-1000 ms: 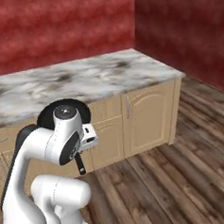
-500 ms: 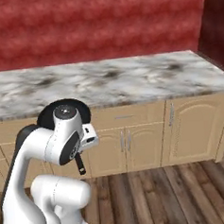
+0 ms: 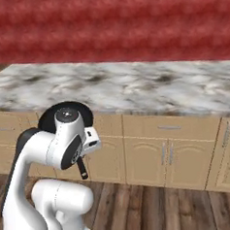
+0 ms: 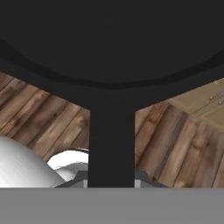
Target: Move the pot and pan from the stove into the sink.
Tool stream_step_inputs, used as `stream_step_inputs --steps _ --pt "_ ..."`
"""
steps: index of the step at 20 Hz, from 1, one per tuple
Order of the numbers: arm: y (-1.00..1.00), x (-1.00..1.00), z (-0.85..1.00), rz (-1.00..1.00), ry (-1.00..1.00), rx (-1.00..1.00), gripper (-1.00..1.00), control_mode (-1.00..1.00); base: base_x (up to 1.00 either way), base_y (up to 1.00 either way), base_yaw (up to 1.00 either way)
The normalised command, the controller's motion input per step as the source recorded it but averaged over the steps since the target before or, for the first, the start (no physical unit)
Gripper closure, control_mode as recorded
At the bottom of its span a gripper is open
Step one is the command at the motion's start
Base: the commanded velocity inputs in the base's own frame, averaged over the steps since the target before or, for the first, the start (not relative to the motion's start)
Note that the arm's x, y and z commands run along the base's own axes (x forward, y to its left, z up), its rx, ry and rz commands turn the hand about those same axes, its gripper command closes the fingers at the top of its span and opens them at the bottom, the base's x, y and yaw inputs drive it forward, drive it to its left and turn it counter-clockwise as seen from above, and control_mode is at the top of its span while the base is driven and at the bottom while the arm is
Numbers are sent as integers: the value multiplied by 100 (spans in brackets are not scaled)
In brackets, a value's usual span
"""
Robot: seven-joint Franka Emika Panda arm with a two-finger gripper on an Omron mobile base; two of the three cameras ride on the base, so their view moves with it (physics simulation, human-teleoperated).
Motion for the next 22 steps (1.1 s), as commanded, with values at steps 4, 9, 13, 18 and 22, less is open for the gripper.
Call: stream_step_inputs --steps 4,9,13,18,22 --pt "0 0 0 0 0 0 100 100 -5 0 50" --pt "0 0 0 0 0 0 100 100 -5 0 50" --pt "0 0 0 0 0 0 100 100 -5 0 50" --pt "0 0 0 0 0 0 100 100 -5 0 50" --pt "0 0 0 0 0 0 100 100 -5 0 50"
